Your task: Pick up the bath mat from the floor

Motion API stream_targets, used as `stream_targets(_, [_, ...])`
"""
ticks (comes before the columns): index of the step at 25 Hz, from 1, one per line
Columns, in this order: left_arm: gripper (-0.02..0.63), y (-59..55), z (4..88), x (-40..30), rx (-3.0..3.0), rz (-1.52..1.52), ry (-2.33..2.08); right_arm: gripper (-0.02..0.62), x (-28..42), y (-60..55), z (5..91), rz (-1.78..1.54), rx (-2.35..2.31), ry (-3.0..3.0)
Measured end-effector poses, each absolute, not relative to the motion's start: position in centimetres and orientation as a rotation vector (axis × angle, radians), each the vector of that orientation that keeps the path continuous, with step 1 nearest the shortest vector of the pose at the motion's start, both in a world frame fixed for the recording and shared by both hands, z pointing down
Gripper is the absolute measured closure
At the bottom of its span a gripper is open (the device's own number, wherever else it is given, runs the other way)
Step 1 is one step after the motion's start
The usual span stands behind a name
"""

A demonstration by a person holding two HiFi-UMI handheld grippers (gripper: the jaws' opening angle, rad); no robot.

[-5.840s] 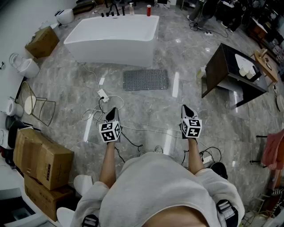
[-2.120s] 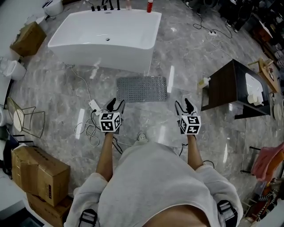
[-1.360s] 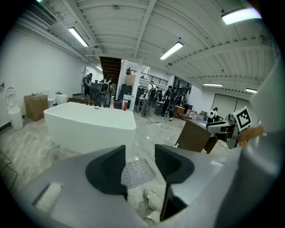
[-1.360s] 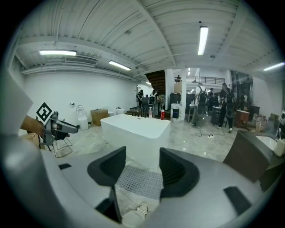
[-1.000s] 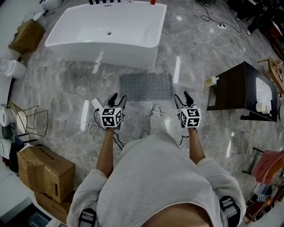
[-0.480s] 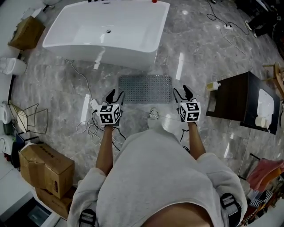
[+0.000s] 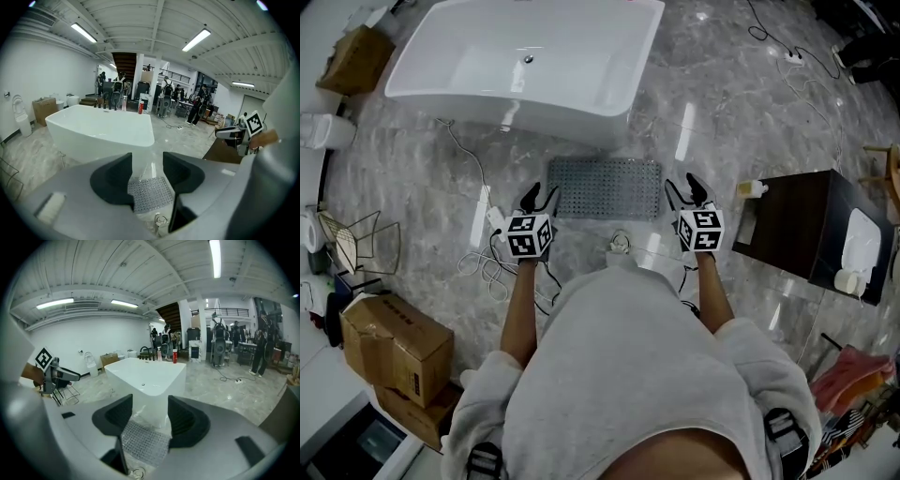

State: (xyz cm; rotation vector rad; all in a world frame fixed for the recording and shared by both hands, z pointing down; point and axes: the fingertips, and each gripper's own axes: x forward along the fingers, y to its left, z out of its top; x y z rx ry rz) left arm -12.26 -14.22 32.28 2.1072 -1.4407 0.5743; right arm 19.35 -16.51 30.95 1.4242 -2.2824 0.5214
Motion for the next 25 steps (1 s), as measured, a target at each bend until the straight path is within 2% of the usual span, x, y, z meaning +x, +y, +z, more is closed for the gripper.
stream_targets(25, [0.391, -14.5, 37.9, -14.1, 2.001, 0.734, -1.38, 0.353, 19.7, -17.9, 37.9, 0.655, 1.324, -2.218])
